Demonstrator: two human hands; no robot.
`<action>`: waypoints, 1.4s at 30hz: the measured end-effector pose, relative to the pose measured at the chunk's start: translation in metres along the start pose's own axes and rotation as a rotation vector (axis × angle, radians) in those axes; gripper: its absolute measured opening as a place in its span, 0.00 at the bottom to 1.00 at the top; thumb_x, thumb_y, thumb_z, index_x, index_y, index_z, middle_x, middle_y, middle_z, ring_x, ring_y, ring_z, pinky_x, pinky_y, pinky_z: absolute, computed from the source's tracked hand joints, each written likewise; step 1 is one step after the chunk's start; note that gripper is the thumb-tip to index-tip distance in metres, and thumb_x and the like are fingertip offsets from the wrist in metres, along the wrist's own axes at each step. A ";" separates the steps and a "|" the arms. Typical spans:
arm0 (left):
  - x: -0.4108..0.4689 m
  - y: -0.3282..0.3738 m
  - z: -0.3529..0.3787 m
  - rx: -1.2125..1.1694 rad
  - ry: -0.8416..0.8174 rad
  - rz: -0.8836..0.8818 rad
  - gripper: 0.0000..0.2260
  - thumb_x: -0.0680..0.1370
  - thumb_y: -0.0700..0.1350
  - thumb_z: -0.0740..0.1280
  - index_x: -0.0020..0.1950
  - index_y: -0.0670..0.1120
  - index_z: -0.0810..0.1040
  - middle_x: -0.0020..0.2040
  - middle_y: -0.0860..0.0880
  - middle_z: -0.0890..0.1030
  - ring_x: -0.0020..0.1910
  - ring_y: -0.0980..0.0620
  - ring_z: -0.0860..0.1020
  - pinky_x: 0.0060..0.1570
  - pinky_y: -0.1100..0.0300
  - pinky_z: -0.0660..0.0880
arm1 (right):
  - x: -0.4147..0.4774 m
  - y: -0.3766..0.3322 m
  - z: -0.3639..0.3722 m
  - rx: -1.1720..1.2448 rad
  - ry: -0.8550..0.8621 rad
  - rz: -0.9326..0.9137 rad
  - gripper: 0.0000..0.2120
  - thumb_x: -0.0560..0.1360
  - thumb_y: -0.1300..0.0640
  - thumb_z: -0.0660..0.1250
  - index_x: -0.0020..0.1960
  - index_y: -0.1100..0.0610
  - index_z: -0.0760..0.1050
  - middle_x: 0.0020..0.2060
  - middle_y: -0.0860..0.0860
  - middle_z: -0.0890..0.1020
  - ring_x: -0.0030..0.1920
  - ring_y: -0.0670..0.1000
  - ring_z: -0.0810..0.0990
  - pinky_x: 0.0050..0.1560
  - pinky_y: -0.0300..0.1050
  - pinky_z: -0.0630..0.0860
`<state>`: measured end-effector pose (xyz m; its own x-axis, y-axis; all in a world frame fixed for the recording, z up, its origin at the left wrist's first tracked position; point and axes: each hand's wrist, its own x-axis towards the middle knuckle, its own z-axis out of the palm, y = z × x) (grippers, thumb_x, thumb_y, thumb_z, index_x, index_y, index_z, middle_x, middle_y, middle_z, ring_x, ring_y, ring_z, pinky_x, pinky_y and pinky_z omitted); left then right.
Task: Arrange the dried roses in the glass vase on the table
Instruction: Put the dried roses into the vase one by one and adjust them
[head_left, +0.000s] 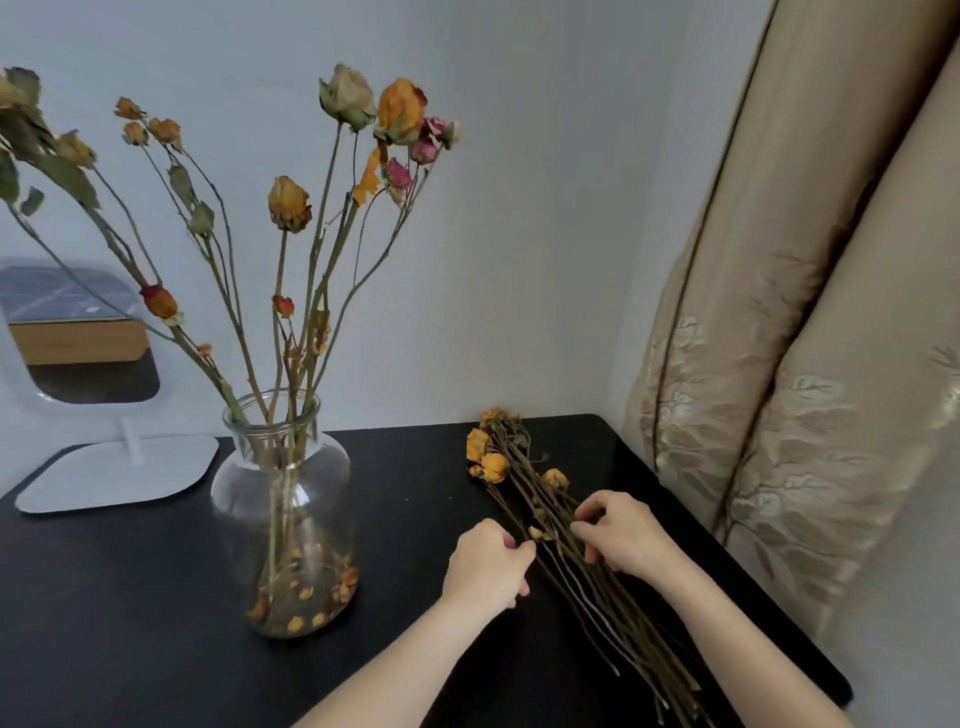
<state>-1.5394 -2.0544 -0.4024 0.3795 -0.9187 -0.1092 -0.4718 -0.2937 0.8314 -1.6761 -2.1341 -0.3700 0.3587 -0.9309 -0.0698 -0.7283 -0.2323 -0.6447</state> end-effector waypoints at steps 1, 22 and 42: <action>0.004 0.001 0.003 0.012 0.005 -0.013 0.07 0.78 0.51 0.63 0.42 0.49 0.73 0.29 0.51 0.79 0.22 0.60 0.73 0.33 0.65 0.74 | 0.001 0.000 0.002 -0.038 -0.023 -0.008 0.07 0.75 0.55 0.66 0.52 0.53 0.74 0.29 0.48 0.81 0.27 0.41 0.76 0.32 0.36 0.71; 0.032 -0.005 0.004 0.063 0.133 -0.108 0.17 0.78 0.48 0.62 0.30 0.47 0.65 0.29 0.51 0.68 0.31 0.51 0.72 0.36 0.59 0.70 | 0.022 -0.015 0.015 -0.299 0.062 0.034 0.08 0.75 0.50 0.65 0.43 0.54 0.78 0.35 0.47 0.77 0.39 0.49 0.78 0.39 0.43 0.75; 0.012 0.005 -0.045 0.001 0.336 0.180 0.10 0.79 0.49 0.60 0.41 0.47 0.73 0.34 0.51 0.75 0.34 0.55 0.74 0.35 0.63 0.70 | 0.024 -0.039 -0.018 0.122 0.242 -0.175 0.07 0.75 0.50 0.66 0.42 0.52 0.80 0.32 0.47 0.79 0.35 0.45 0.77 0.36 0.39 0.72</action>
<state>-1.5008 -2.0551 -0.3749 0.5302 -0.8180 0.2233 -0.5553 -0.1359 0.8205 -1.6492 -2.1523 -0.3330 0.3122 -0.9234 0.2234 -0.5872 -0.3724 -0.7187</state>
